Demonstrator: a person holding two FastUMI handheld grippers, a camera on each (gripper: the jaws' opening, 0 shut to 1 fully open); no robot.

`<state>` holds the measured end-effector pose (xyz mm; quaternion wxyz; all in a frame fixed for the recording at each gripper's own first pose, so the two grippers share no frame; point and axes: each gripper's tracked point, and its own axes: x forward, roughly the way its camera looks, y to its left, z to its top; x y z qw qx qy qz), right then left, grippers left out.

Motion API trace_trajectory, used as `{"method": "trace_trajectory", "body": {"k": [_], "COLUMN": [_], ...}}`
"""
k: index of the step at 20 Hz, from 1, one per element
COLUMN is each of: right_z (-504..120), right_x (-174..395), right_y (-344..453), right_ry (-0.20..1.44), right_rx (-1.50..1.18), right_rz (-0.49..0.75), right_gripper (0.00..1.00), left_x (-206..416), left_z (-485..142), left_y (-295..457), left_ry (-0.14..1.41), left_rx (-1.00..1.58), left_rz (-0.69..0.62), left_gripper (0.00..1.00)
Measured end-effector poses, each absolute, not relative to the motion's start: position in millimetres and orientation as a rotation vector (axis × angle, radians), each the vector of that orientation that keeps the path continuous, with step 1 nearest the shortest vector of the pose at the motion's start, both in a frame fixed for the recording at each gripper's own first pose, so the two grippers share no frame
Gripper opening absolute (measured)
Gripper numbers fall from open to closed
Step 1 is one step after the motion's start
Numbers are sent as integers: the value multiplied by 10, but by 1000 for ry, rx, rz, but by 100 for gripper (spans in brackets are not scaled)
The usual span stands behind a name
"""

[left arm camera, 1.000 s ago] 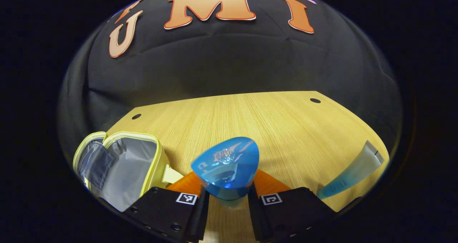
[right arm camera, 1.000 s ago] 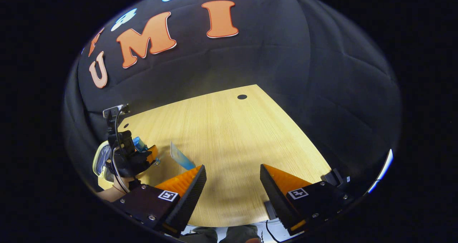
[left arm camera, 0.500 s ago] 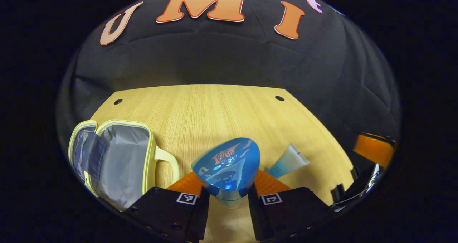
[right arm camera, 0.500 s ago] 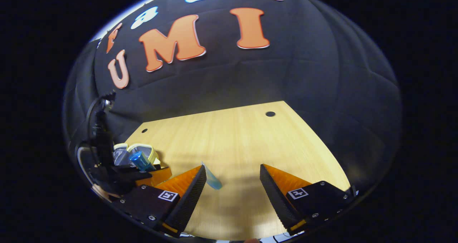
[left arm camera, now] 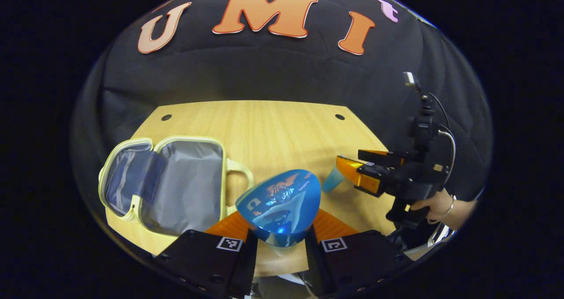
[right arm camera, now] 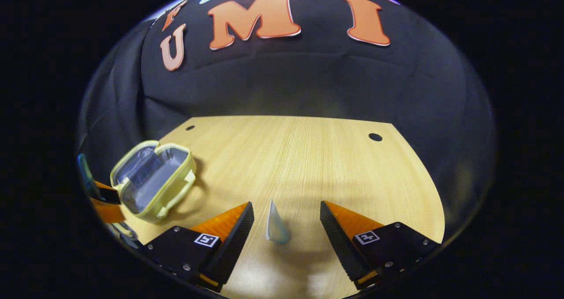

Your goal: First open the suitcase, pack the skin care products into it, and then close the suitcase.

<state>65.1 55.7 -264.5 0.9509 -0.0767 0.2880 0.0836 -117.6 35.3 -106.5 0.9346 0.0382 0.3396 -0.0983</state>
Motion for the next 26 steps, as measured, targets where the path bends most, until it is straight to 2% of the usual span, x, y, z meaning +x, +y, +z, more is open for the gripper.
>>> {"method": "trace_trajectory", "body": {"k": [3,8,9,11,12,15,20,21,22,23,26], "right_z": [-3059,-3427,-3484,-3497,-3500,-3311,-2886,-2835,-2802,-2768,-2688], "right_x": [691,689,710,716,710,625,348,309,235,160,-49], "right_y": [651,645,632,603,604,652,1145,1203,1303,1433,1725], "right_ry": [668,747,753,785,801,818,801,789,786,785,782], "right_rx": [-181,-144,-158,-134,-103,-10,158,175,198,239,367], "right_rz": [197,184,188,177,172,139,169,145,132,126,109], "right_gripper": [96,76,77,48,43,39,39,39,34,39,39], "left_x": [-1355,-1446,-1441,-1429,-1412,-1274,-1025,-963,-931,-908,-829], "left_z": [-1054,-966,-954,-952,-962,-861,-625,-609,-624,-657,-803], "left_y": [585,854,883,917,956,1149,1900,2055,2204,2353,2551], "left_ry": [709,705,704,715,725,751,877,912,951,1002,1172], "left_rx": [56,44,44,44,49,51,115,136,158,177,200], "left_rz": [-141,-69,-66,-77,-89,-140,-199,-214,-227,-238,-272], "left_gripper": [50,50,50,50,50,50,50,50,50,50,50]}}
